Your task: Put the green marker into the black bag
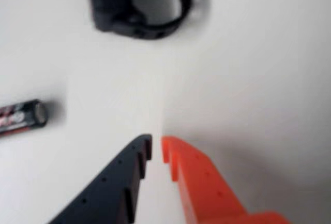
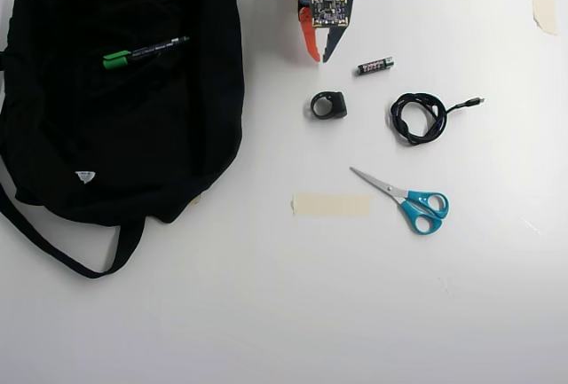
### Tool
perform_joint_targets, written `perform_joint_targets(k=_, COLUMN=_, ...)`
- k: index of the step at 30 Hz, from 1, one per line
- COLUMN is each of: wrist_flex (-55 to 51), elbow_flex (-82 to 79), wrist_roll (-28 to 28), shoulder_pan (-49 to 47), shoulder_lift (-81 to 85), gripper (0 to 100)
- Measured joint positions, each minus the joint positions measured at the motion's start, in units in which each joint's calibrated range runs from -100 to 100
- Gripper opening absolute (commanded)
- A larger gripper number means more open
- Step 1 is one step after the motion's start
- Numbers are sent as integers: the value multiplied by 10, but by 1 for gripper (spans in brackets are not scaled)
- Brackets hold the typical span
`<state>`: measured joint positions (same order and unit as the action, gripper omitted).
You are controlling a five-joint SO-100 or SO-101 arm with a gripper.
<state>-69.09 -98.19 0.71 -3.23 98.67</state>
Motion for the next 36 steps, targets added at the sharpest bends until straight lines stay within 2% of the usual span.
perform_joint_targets(k=36, wrist_flex=-2, elbow_flex=0, wrist_roll=0, shoulder_pan=-4, shoulder_lift=0, gripper=2)
